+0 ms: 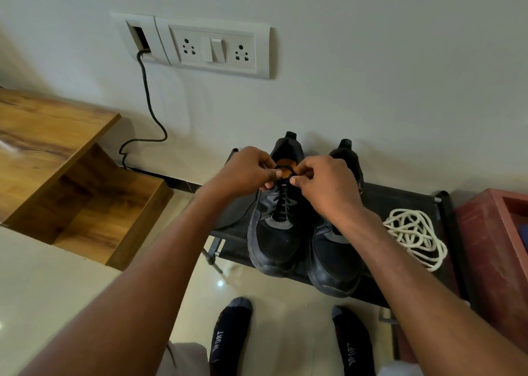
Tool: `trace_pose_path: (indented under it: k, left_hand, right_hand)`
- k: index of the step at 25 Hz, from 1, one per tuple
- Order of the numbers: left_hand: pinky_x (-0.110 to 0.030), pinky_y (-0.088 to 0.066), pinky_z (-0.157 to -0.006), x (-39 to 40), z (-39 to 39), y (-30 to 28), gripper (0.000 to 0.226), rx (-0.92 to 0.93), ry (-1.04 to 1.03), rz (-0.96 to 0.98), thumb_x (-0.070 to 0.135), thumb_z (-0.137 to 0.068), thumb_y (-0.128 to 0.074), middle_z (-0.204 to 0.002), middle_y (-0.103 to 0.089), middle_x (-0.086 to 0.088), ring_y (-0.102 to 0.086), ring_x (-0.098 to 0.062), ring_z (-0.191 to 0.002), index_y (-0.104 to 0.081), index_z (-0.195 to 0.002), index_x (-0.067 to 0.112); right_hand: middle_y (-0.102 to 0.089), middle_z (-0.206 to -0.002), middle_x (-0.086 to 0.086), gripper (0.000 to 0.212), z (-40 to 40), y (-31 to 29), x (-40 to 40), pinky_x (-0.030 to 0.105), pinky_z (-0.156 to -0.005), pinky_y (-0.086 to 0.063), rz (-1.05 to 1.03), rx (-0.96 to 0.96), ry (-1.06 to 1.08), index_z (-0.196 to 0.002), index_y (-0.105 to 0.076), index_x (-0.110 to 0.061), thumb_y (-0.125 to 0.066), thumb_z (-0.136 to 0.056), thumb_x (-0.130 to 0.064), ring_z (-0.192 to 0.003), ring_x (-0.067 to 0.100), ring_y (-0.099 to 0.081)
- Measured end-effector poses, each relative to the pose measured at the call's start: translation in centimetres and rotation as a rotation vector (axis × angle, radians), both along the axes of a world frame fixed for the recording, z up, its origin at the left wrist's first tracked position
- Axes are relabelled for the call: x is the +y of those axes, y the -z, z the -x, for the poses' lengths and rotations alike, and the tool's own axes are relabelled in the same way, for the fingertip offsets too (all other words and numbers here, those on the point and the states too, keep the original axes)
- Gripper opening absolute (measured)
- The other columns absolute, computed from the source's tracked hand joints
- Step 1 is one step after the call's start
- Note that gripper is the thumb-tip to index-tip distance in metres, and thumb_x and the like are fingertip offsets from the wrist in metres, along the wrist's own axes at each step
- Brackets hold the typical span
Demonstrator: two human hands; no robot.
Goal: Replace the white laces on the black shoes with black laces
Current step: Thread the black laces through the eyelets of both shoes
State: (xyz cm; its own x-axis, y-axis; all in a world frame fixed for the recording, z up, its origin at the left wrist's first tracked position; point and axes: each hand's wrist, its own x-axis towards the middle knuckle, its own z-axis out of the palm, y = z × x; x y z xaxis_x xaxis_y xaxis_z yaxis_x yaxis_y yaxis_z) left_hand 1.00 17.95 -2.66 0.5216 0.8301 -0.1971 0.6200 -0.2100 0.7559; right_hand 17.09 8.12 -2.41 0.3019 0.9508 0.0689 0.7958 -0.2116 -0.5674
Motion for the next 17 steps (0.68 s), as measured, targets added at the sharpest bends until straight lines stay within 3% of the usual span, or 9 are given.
trace_pose_path:
  k: [3, 6, 7, 9, 11, 14, 17]
  left_hand:
    - [-0.029, -0.059, -0.071, 0.0, 0.3, 0.1, 0.011, 0.006, -0.082, -0.116, 0.018, -0.091, -0.078, -0.062, -0.074, -0.001, -0.074, -0.014, -0.061, -0.076, -0.081, 0.016]
    - [-0.036, -0.062, -0.075, 0.4, 1.0, 1.1, 0.012, 0.100, -0.238, -0.232, 0.022, -0.087, -0.080, -0.058, -0.072, 0.004, -0.073, -0.011, -0.061, -0.073, -0.077, 0.022]
    - [-0.038, -0.062, -0.077, 0.4, 1.0, 1.3, 0.008, 0.105, -0.229, -0.207, 0.021, -0.086, -0.080, -0.061, -0.073, 0.004, -0.073, -0.012, -0.063, -0.074, -0.082, 0.023]
    - [-0.038, -0.062, -0.080, 0.4, 0.7, 1.3, 0.007, 0.097, -0.153, -0.152, 0.020, -0.087, -0.080, -0.066, -0.075, 0.002, -0.074, -0.012, -0.068, -0.074, -0.088, 0.022]
    - [-0.034, -0.061, -0.078, 0.2, 0.1, 0.9, 0.005, 0.058, -0.102, -0.116, 0.020, -0.089, -0.079, -0.065, -0.075, 0.001, -0.074, -0.011, -0.066, -0.074, -0.087, 0.020]
    - [-0.030, -0.054, -0.066, 0.1, -0.3, 1.3, 0.014, 0.093, -0.113, -0.176, 0.026, -0.088, -0.080, -0.059, -0.071, 0.003, -0.071, -0.011, -0.064, -0.074, -0.076, 0.022]
    - [-0.031, -0.053, -0.065, 0.8, 0.3, 2.0, 0.018, 0.179, -0.226, -0.225, 0.030, -0.086, -0.083, -0.066, -0.071, 0.003, -0.070, -0.017, -0.070, -0.075, -0.072, 0.022]
  right_hand:
    - [-0.075, -0.089, 0.001, 0.010, -0.7, -0.5, 0.0, 0.038, -0.075, -0.061, 0.004, -0.086, 0.138, -0.099, -0.079, -0.020, -0.074, -0.097, -0.029, -0.082, 0.022, -0.072]
    - [-0.073, -0.089, 0.006, 0.009, -1.7, -0.4, -0.1, 0.039, -0.073, -0.060, 0.025, -0.178, 0.274, -0.097, -0.079, -0.015, -0.073, -0.096, -0.023, -0.082, 0.029, -0.071]
    - [-0.074, -0.093, 0.006, 0.009, -1.5, -0.4, -0.1, 0.038, -0.075, -0.059, 0.015, -0.162, 0.228, -0.101, -0.078, -0.016, -0.074, -0.095, -0.020, -0.085, 0.029, -0.071]
    - [-0.075, -0.104, 0.002, 0.027, -0.8, -0.4, -0.1, 0.037, -0.082, -0.059, 0.000, -0.069, 0.097, -0.119, -0.073, -0.020, -0.078, -0.093, -0.018, -0.093, 0.024, -0.071]
    - [-0.074, -0.101, -0.001, 0.038, -0.3, -0.2, 0.0, 0.040, -0.085, -0.060, 0.030, 0.030, 0.037, -0.126, -0.068, -0.022, -0.081, -0.091, -0.023, -0.093, 0.019, -0.070]
    - [-0.072, -0.086, -0.003, 0.014, -0.7, 0.0, 0.2, 0.036, -0.077, -0.060, 0.050, -0.017, 0.049, -0.105, -0.078, -0.021, -0.078, -0.094, -0.030, -0.079, 0.016, -0.069]
    - [-0.068, -0.080, -0.002, 0.015, -1.2, -0.2, 0.1, 0.031, -0.068, -0.051, 0.034, -0.117, 0.159, -0.095, -0.079, -0.017, -0.074, -0.098, -0.031, -0.072, 0.018, -0.063]
